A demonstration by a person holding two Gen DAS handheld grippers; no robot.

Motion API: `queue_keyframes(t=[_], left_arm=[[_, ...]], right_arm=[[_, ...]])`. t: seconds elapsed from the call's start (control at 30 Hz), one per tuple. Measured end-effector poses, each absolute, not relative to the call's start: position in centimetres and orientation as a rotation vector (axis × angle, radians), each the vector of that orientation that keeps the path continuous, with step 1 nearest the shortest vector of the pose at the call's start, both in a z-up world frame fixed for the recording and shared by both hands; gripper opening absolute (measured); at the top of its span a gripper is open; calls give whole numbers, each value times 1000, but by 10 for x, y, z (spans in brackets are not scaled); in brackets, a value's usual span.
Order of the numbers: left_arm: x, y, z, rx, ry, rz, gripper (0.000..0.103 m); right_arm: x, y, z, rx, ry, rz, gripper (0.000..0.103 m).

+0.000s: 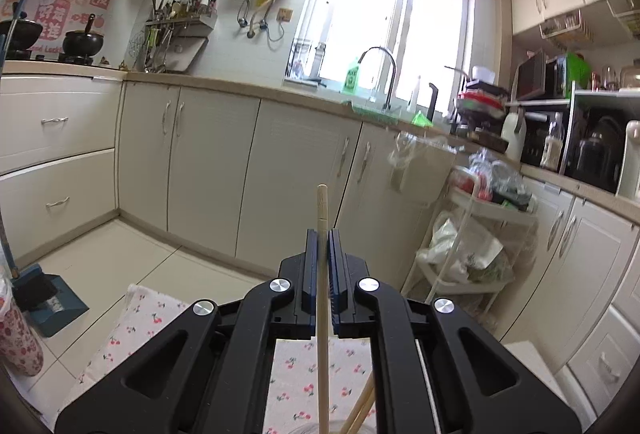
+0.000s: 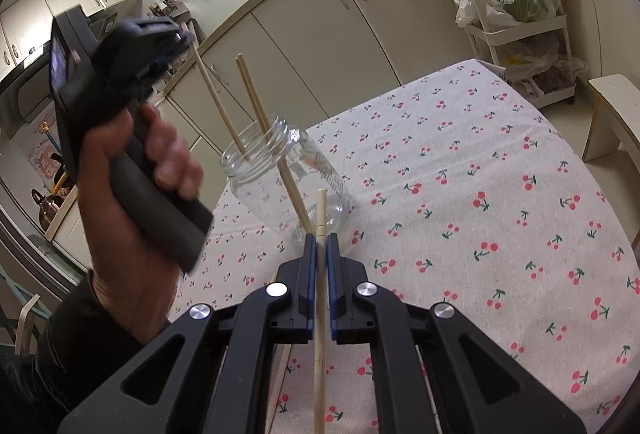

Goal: Organize utensils
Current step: 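Lift the left tool's chopstick into the jar and open it while the right tool holds its chopstick, then lower the right tool's chopstick into the jar and open the right tool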

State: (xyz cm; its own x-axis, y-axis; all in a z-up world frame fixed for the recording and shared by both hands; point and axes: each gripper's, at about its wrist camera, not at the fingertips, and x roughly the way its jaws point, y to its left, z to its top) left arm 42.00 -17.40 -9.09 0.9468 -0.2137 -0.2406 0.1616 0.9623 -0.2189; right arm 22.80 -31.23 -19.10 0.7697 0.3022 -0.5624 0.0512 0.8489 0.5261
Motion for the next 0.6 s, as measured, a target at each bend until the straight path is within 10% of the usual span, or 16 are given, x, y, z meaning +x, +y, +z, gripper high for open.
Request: queue_keyframes(t=[0.37, 0.6], left_arm=[[389, -163, -118, -103, 363, -260, 7], [354, -128, -125, -103, 413, -262, 28]], right_arm=[[255, -321, -149, 552, 543, 125, 6], [283, -321, -105, 561, 387, 103, 6]])
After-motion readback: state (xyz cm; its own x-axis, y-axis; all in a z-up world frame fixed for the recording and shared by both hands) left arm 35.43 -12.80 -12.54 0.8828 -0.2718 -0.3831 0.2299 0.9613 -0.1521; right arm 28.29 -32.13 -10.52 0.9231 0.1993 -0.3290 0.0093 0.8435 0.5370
